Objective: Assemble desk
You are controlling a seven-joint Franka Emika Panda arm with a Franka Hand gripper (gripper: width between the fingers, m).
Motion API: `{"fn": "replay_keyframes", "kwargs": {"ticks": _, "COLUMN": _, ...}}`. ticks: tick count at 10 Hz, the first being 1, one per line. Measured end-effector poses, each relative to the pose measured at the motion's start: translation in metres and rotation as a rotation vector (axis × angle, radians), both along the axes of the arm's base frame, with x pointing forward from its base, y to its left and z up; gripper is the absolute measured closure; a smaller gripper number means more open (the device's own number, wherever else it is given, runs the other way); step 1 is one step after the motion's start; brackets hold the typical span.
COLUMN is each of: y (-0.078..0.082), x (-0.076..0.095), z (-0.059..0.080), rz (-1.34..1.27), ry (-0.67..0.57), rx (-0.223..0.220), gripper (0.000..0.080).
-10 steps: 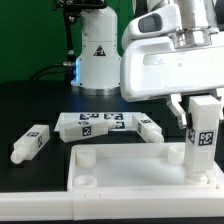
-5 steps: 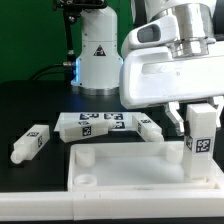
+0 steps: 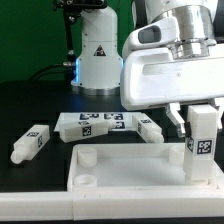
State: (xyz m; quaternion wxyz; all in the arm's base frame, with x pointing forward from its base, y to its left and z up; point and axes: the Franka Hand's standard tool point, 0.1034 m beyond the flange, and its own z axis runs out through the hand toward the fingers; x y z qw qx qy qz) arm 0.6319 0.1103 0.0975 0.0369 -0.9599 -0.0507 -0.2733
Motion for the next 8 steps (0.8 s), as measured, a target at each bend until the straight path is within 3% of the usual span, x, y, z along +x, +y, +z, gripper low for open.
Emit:
{"fn": "replay_keyframes", "kwargs": {"ticks": 1, "y": 0.000, "x": 0.000, "z": -0.001, "rz": 0.001, "ry": 0.007, "rx": 0.000, "gripper": 0.0433}}
{"fn": "replay_keyframes", "kwargs": {"ticks": 2, "y": 0.002, "x": -0.001, "z": -0.002, "rz": 0.006, "ry": 0.041, "rx": 0.003, "gripper": 0.0296}}
{"fn": "replay_keyframes", "kwargs": {"ticks": 3, "y": 0.002, "x": 0.004, "z": 0.007, "rz": 0.007, "ry": 0.080, "rx": 0.011, "gripper": 0.0296}}
{"fn": "replay_keyframes", "kwargs": {"ticks": 4, "y": 0.002, "x": 0.007, "z": 0.015, "rz": 0.010, "ry": 0.147, "rx": 0.020, "gripper": 0.0180}}
{"fn": "replay_keyframes", "kwargs": {"ticks": 8, "y": 0.005, "x": 0.002, "z": 0.016, "rz": -0.020, "ry": 0.498, "rx": 0.059, "gripper": 0.0151}}
